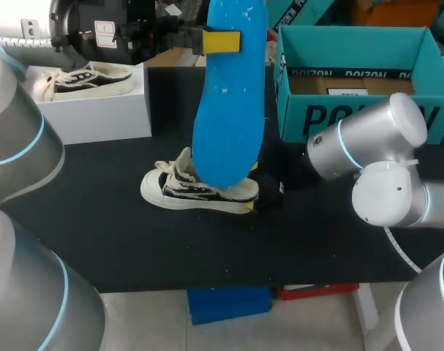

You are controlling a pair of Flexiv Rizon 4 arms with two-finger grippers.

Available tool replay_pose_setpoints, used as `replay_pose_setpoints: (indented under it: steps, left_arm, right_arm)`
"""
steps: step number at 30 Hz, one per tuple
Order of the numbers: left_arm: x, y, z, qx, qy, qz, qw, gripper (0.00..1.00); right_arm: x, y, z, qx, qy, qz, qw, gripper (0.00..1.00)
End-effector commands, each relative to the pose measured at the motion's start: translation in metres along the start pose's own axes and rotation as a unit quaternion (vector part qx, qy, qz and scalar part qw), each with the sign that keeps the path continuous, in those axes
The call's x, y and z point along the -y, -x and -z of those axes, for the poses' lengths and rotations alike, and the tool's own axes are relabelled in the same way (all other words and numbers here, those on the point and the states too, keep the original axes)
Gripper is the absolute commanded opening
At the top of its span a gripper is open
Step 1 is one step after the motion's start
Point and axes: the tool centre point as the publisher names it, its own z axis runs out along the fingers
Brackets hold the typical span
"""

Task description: Take the shoe out of the shoebox, open the shoe tongue, remove and reinsert the insole, then place the shoe into the shoebox

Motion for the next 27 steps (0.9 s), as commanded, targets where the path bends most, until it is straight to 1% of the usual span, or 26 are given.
replay_pose_setpoints:
  steps: [1, 5, 9, 11, 12, 14, 15, 16, 18, 24, 27]
  left_arm:
    - [0.000, 0.000, -0.001, 0.001, 0.001, 0.001, 1.000, 0.00]
    - [0.000, 0.000, -0.001, 0.001, 0.001, 0.001, 1.000, 0.00]
    - [0.000, 0.000, -0.001, 0.001, 0.001, 0.001, 1.000, 0.00]
    - [0.000, 0.000, -0.001, 0.001, 0.001, 0.001, 1.000, 0.00]
    - [0.000, 0.000, -0.001, 0.001, 0.001, 0.001, 1.000, 0.00]
    - [0.000, 0.000, -0.001, 0.001, 0.001, 0.001, 1.000, 0.00]
    - [0.000, 0.000, -0.001, 0.001, 0.001, 0.001, 1.000, 0.00]
    - [0.000, 0.000, -0.001, 0.001, 0.001, 0.001, 1.000, 0.00]
    - [0.000, 0.000, -0.001, 0.001, 0.001, 0.001, 1.000, 0.00]
    - [0.000, 0.000, -0.001, 0.001, 0.001, 0.001, 1.000, 0.00]
    - [0.000, 0.000, -0.001, 0.001, 0.001, 0.001, 1.000, 0.00]
  right_arm:
    - [-0.008, 0.004, 0.012, -0.001, -0.071, 0.000, 0.997, 1.00]
    - [-0.015, 0.009, 0.020, 0.004, -0.102, 0.001, 0.995, 1.00]
    - [-0.024, 0.017, 0.025, 0.002, -0.147, 0.008, 0.989, 1.00]
    - [-0.030, 0.021, 0.026, -0.007, -0.187, 0.014, 0.982, 1.00]
    - [-0.032, 0.021, 0.026, -0.008, -0.196, 0.015, 0.980, 1.00]
    - [-0.038, 0.024, 0.024, -0.018, -0.235, 0.021, 0.972, 1.00]
    - [-0.040, 0.025, 0.023, -0.021, -0.248, 0.023, 0.968, 1.00]
    - [-0.043, 0.026, 0.022, -0.024, -0.270, 0.023, 0.962, 1.00]
    - [-0.046, 0.028, 0.020, -0.024, -0.301, 0.023, 0.953, 1.00]
    - [-0.060, 0.032, 0.011, -0.032, -0.367, 0.035, 0.929, 1.00]
    - [-0.065, 0.031, 0.008, -0.035, -0.390, 0.038, 0.920, 1.00]
